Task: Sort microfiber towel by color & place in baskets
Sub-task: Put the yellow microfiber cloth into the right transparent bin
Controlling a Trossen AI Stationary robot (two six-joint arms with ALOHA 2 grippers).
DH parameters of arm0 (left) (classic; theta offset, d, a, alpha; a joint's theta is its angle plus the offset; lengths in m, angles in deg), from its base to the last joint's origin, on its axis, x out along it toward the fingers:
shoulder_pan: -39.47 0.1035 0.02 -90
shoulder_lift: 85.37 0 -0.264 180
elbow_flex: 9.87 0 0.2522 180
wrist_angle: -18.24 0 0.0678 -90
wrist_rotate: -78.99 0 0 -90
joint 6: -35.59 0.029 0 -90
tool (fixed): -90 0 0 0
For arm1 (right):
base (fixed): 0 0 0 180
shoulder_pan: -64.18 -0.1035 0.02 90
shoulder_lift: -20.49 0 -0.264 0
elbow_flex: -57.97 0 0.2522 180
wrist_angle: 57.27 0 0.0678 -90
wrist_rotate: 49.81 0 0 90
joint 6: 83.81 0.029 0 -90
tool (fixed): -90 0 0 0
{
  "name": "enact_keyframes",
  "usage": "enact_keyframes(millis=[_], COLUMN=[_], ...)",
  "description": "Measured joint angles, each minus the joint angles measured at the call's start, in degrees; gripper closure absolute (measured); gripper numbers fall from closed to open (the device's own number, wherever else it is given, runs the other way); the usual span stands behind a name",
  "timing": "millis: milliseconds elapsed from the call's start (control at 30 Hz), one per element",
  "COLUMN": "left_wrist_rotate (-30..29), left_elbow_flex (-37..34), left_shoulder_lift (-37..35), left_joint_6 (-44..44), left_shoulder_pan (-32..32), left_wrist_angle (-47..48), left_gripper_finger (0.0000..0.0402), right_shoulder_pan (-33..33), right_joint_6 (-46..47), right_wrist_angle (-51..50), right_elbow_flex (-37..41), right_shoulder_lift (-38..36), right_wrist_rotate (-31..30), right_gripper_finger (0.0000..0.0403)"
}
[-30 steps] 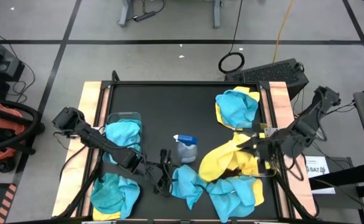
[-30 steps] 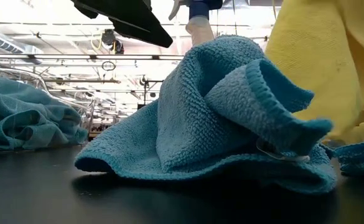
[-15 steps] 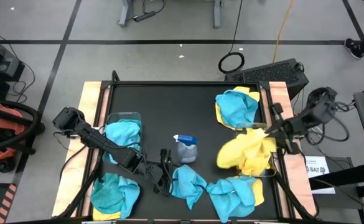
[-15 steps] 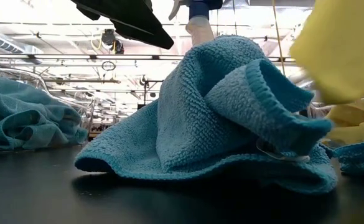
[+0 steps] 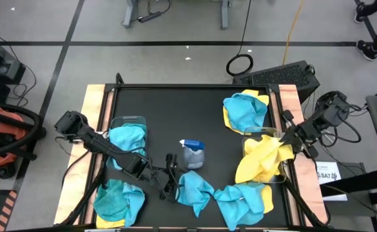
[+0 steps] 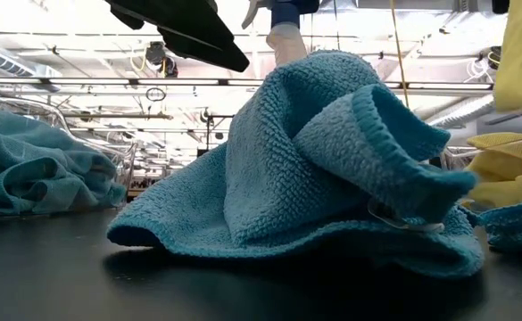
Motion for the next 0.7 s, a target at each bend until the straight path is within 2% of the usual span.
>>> enact_keyframes(millis=[233, 433, 700], left_wrist_rotate=[0.0, 0.0, 0.0], left_elbow_flex=[0.0, 0.0, 0.0], left_shoulder_lift=[0.0, 0.0, 0.0], left_joint_6=[0.0, 0.0, 0.0], left_shoulder_pan=[0.0, 0.6, 0.7], left_wrist_angle=[-0.8, -3.2, -4.3], left_gripper_finger=[0.015, 0.015, 0.015], right_shoulder_pan=[0.0, 0.0, 0.0], right_joint_6=[8.1, 8.1, 7.2], right_wrist_angle=[-3.2, -1.3, -0.6], right_elbow_flex=[3.2, 4.1, 4.1], right_shoulder_lift=[-0.8, 1.8, 9.2], right_wrist_rotate=[0.1, 1.4, 4.3], right_gripper_finger=[0.0403, 0.0403, 0.0403])
